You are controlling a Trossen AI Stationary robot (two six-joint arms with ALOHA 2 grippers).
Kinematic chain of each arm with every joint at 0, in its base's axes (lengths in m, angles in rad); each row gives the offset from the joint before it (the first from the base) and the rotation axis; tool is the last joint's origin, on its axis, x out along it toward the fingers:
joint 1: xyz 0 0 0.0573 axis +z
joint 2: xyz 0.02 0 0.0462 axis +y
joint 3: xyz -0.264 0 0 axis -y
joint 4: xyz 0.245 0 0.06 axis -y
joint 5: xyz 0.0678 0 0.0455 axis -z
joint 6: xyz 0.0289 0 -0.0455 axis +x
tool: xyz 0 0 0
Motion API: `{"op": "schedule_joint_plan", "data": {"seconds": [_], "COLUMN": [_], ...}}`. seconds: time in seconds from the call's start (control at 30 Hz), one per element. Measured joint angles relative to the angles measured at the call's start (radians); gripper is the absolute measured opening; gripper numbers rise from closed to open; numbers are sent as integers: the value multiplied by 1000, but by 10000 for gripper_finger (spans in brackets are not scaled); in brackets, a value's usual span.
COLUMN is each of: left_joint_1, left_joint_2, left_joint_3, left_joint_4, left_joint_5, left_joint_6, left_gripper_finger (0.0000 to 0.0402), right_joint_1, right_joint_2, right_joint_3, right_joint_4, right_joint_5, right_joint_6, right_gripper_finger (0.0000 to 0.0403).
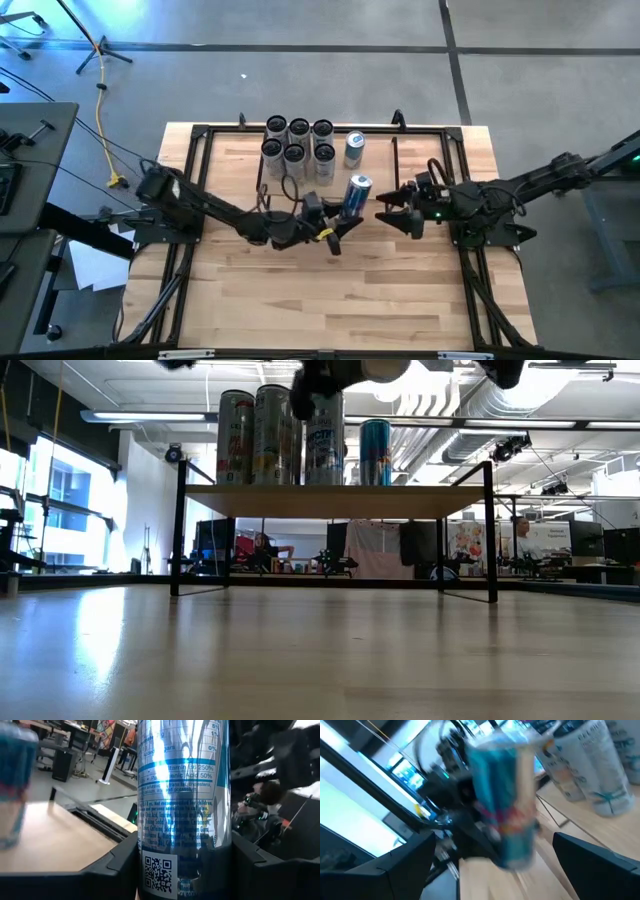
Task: Place canned beverage on shelf
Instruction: Put the blue soda can on the shelf aligned with the other blue soda can
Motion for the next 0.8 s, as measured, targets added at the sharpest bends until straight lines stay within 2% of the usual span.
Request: {"op": "schedule_joint_plan", "data": {"seconds": [0.2, 0.43, 0.63, 0.8], "left_joint_1": [0, 2, 7, 21], "left_joint_2": [97, 101, 101, 101], "left_joint_3": [0, 0, 0, 0], "left_joint_4": [114, 123, 94, 94], "left_joint_5": [-11, -91, -108, -141], "left_joint_6": [-65, -12, 25, 63], "left_gripper_finger": [186, 188, 187, 188], "right_joint_1": [0, -1, -1, 12], "right_joint_2": [-6, -3, 53, 139], "right_joint_3": [7, 7, 9, 10], "right_joint_4": [22, -27, 7, 21], "right_joint_5": [42, 80, 120, 246], "right_joint_6": [36, 116, 138, 153], "right_gripper_finger": [389, 389, 389, 389]}}
